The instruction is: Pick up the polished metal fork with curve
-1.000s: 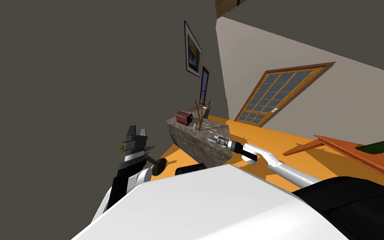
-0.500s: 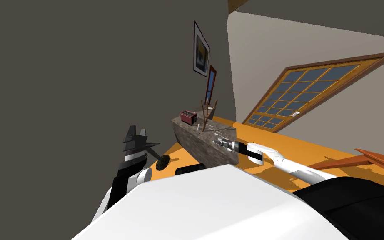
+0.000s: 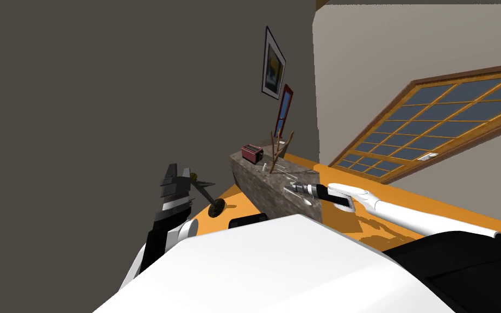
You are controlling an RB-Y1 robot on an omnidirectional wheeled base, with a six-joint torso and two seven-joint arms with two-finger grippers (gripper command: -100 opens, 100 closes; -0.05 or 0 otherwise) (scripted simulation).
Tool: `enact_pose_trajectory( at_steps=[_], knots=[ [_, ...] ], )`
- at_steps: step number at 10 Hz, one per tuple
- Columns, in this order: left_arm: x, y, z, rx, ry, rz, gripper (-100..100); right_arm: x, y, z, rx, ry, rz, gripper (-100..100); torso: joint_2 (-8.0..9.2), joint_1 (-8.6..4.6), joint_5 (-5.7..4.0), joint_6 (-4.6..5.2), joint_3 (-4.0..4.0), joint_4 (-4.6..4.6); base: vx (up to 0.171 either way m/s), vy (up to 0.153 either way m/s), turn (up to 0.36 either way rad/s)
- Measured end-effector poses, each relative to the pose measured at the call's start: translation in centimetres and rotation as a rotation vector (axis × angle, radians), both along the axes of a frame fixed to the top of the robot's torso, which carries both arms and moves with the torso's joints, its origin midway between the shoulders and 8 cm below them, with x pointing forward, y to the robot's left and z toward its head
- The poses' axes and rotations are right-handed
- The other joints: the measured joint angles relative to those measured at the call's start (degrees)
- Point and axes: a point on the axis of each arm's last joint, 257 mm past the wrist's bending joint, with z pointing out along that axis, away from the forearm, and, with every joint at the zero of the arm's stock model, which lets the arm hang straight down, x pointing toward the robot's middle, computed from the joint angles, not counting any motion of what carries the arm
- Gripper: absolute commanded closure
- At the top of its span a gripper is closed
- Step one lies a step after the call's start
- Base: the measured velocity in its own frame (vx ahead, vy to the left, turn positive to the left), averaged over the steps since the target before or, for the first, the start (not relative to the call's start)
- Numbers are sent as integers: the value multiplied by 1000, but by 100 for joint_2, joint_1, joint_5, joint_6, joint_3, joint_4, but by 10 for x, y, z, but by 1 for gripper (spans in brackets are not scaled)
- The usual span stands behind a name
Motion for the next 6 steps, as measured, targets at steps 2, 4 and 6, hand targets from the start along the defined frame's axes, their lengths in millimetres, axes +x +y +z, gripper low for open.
enact_pose_trajectory(
  at_steps=[2, 4, 6],
  knots=[
    [0, 0, 0, 0, 0, 0, 0, -8, -26, -2, -69, 33, 5, -100, 6, -3, 0, 5, 3, 1, 24, 2, 155],
    [0, 0, 0, 0, 0, 0, 0, -12, -51, -3, -132, 64, 11, -100, 5, -5, -1, 4, 2, 0, 20, -4, 153],
    [0, 0, 0, 0, 0, 0, 0, -19, -69, -8, -186, 94, 15, -100, 1, -1, -1, 4, 0, 0, 61, 5, 274]
  ],
)
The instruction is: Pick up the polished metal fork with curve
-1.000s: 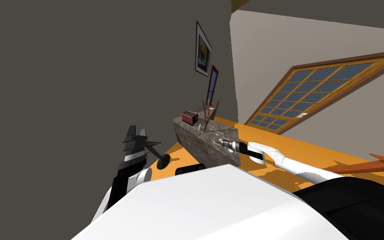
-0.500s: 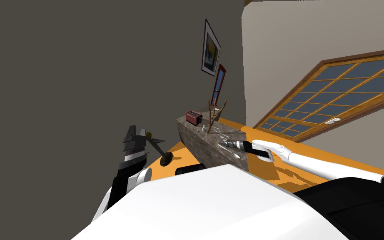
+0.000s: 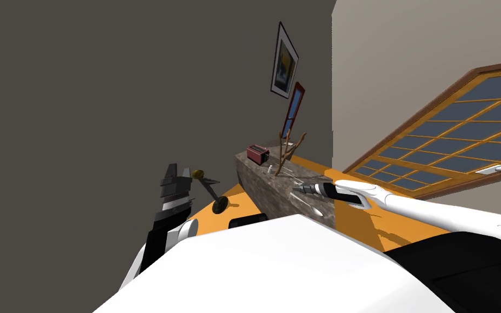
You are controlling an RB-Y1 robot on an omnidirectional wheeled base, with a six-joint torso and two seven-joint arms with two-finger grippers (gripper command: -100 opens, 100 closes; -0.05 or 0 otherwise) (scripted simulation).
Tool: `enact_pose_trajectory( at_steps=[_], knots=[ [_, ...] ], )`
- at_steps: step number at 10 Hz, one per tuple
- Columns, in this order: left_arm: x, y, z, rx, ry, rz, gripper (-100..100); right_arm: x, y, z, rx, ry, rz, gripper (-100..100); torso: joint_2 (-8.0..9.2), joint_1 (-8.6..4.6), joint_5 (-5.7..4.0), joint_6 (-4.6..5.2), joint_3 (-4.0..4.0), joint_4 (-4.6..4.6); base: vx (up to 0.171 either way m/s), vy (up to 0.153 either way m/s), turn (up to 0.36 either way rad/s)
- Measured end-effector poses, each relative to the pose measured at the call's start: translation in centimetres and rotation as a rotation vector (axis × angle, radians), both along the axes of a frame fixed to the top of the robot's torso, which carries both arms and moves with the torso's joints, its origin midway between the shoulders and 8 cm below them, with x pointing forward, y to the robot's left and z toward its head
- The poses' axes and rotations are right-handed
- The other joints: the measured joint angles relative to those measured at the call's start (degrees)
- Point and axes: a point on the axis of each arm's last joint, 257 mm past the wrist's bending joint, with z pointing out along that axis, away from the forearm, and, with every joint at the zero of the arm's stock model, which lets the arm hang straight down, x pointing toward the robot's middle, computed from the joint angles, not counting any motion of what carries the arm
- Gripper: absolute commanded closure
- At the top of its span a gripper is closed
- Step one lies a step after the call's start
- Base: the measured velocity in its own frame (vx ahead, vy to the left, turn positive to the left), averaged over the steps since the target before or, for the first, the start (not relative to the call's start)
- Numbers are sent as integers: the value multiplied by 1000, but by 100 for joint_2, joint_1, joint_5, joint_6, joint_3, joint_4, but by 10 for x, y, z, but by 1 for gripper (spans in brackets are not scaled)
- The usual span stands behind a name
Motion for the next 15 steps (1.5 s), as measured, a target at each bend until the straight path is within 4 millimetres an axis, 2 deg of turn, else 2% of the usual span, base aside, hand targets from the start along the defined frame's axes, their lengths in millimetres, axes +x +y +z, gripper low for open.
enact_pose_trajectory(
  at_steps=[1, 3, 4, 7, 10, 11, 12, 15],
  knots=[
    [0, 0, 0, 0, 0, 0, 0, -3, -17, -5, -44, 24, -1, -100, -11, -2, -1, -2, -7, -3, 27, -1, 79],
    [0, 0, 0, 0, 0, 0, 0, -13, -37, -3, -93, 58, -3, -100, 5, 0, 0, 3, 2, 1, 39, -1, 185],
    [0, 0, 0, 0, 0, 0, 0, -19, -56, -4, -130, 84, -6, -100, -2, -2, -1, 2, -2, -1, 58, -11, 232],
    [0, 0, 0, 0, 0, 0, 0, -51, -96, -7, -210, 175, -16, -100, 3, -2, -2, 7, 1, 0, 31, -7, 124],
    [0, 0, 0, 0, 0, 0, 0, -87, -111, -19, -245, 257, -15, -100, 3, 0, -2, 6, 1, 0, 31, -3, 90],
    [0, 0, 0, 0, 0, 0, 0, -88, -111, -19, -246, 260, -16, 0, 9, 2, -1, 9, 4, 2, 0, 0, 0],
    [0, 0, 0, 0, 0, 0, 0, -88, -111, -19, -246, 260, -16, -100, 15, 2, -1, 9, 8, 3, 77, 77, -246],
    [0, 0, 0, 0, 0, 0, 0, -102, -118, -26, -242, 265, 20, -100, -7, 32, 5, 16, -4, -1, 79, 74, -215]
  ],
)
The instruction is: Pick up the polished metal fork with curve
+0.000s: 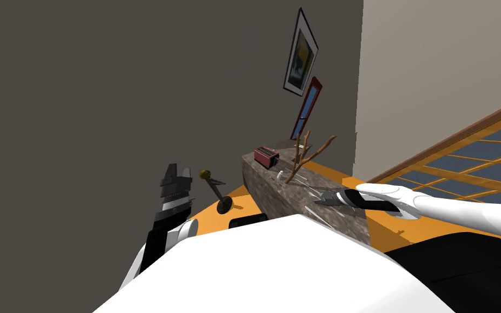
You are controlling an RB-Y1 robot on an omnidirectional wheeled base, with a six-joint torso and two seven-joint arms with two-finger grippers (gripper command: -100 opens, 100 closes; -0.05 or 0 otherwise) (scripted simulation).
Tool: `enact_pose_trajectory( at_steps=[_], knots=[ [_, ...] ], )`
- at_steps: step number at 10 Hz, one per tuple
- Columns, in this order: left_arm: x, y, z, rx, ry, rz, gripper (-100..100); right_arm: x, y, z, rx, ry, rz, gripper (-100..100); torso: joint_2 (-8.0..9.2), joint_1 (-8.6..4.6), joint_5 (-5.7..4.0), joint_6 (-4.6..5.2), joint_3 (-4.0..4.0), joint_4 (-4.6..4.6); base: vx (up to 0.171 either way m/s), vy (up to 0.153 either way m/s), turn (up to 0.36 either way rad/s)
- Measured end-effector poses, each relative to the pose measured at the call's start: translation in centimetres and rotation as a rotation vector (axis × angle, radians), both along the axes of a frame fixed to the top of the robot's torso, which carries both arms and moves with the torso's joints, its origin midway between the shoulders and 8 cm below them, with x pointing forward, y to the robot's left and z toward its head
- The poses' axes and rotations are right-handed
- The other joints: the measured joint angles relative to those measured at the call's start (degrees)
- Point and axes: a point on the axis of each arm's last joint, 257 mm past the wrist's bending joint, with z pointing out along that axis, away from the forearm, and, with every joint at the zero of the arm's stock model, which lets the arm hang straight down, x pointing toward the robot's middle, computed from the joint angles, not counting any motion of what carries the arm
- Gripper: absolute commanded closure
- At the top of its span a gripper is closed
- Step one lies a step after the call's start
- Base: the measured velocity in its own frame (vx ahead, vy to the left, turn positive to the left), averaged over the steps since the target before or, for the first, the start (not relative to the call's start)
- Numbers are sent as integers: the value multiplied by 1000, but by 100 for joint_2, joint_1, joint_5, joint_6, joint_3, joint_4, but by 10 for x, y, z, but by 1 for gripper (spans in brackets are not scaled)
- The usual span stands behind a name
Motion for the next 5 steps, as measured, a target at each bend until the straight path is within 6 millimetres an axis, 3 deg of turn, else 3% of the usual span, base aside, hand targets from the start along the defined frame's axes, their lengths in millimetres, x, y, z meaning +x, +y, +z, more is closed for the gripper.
enact_pose_trajectory(
  at_steps=[5],
  knots=[
    [0, 0, 0, 0, 0, 0, 0, -7, -10, -1, -15, 5, 37, -100, 26, -35, -6, -9, 15, 6, 3, 0, 11]
  ],
)
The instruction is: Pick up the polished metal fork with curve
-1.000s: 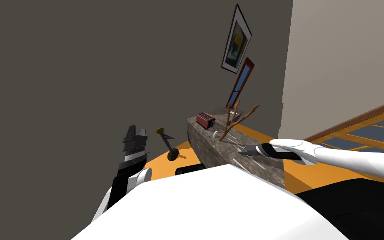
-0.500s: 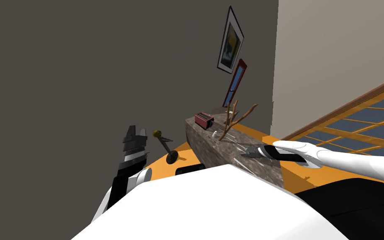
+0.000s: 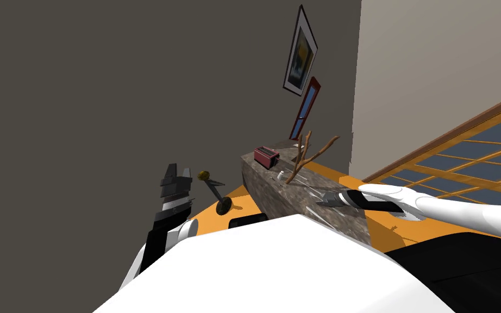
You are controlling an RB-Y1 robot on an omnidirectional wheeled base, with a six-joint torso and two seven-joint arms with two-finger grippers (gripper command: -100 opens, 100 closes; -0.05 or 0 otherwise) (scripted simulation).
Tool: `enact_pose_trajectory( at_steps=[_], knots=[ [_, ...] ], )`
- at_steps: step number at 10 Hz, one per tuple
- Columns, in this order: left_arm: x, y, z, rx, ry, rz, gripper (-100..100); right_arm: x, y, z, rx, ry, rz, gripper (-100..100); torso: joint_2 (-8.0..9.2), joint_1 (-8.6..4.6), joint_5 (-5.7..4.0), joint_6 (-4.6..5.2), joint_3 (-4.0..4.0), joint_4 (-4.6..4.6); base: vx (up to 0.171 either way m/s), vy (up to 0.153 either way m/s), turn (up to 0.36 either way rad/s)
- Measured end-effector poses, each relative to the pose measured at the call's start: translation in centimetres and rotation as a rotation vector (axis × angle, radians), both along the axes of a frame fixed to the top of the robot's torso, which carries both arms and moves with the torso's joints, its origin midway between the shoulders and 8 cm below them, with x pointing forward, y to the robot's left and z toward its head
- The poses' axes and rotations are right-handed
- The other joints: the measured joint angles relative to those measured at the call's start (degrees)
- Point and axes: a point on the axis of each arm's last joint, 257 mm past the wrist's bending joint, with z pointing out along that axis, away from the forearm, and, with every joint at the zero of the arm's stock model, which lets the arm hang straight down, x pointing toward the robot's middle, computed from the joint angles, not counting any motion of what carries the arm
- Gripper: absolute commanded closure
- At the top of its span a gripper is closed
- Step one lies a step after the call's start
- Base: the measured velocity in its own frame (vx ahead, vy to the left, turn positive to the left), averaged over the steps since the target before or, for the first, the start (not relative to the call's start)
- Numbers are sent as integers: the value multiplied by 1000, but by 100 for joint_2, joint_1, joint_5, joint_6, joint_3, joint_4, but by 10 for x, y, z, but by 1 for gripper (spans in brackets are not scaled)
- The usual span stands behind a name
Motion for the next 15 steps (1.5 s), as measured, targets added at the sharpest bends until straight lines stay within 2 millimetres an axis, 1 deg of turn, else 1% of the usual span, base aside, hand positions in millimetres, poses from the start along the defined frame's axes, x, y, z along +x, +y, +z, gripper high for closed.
enact_pose_trajectory(
  at_steps=[4, 6, 7, 8, 12, 13, 14, 15],
  knots=[
    [0, 0, 0, 0, 0, 0, 0, 0, 0, 0, 0, 0, 0, -100, -1, 3, 1, 1, -1, 0, 1, -3, 25],
    [0, 0, 0, 0, 0, 0, 0, -6, 0, -12, 2, 0, -12, -100, -7, -1, -1, 0, -4, -2, 10, -5, 52],
    [0, 0, 0, 0, 0, 0, 0, -8, 0, -18, 0, -3, -16, -100, -7, -10, -26, -2, -7, -8, 0, 0, 0],
    [0, 0, 0, 0, 0, 0, 0, -8, 0, -18, -2, -4, -16, 100, -11, -21, -32, -3, -11, -10, 0, 0, 0],
    [0, 0, 0, 0, 0, 0, 0, -8, 0, -18, -2, -4, -15, 100, -16, -29, -37, -2, -14, -12, 0, 0, 0],
    [0, 0, 0, 0, 0, 0, 0, -8, 0, -18, -2, -4, -15, 0, -17, -30, -37, -2, -15, -12, 0, 0, 0],
    [0, 0, 0, 0, 0, 0, 0, -8, 0, -18, -2, -4, -15, 100, -17, -30, -37, -2, -15, -12, 1, 4, -62],
    [0, 0, 0, 0, 0, 0, 0, -5, 0, -12, -2, -3, -9, 100, -17, -26, -33, -1, -14, -11, -3, 11, -73]
  ],
)
